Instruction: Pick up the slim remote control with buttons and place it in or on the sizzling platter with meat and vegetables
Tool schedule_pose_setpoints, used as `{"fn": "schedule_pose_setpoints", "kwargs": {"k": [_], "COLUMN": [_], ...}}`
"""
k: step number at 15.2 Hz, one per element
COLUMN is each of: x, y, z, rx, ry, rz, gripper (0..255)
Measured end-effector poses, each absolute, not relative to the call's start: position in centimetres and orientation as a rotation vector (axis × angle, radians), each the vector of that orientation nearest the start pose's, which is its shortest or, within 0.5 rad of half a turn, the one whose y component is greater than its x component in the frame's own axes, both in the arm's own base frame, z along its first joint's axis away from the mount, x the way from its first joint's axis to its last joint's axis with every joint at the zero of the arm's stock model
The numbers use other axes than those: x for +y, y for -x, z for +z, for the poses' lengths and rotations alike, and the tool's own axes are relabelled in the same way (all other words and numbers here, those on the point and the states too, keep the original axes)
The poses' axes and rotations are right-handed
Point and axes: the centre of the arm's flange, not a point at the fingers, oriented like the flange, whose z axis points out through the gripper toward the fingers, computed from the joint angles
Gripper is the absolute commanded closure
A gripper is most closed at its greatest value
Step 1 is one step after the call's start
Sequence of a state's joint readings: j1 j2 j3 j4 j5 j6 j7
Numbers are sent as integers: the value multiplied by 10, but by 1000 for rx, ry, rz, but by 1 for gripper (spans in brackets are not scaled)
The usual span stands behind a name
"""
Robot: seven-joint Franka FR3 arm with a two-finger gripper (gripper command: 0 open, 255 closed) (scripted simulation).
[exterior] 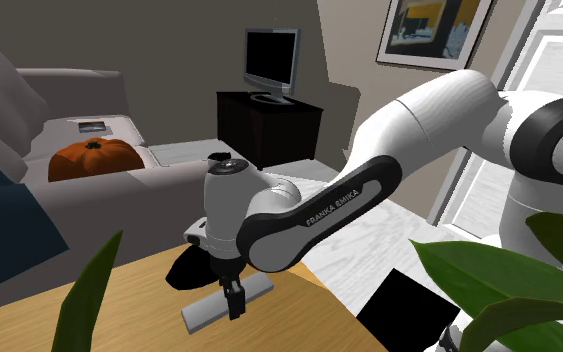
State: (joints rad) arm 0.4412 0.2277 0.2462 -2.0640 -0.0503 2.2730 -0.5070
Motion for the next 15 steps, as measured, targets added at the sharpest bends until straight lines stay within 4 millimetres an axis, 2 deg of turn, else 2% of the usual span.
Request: {"fn": "schedule_pose_setpoints", "kwargs": {"k": [10, 15], "x": [365, 365], "y": [-451, -451], "z": [327, 346], "rx": [-1794, -1792], "ry": [2560, 2561], "rz": [17, 19], "gripper": [255, 255]}}
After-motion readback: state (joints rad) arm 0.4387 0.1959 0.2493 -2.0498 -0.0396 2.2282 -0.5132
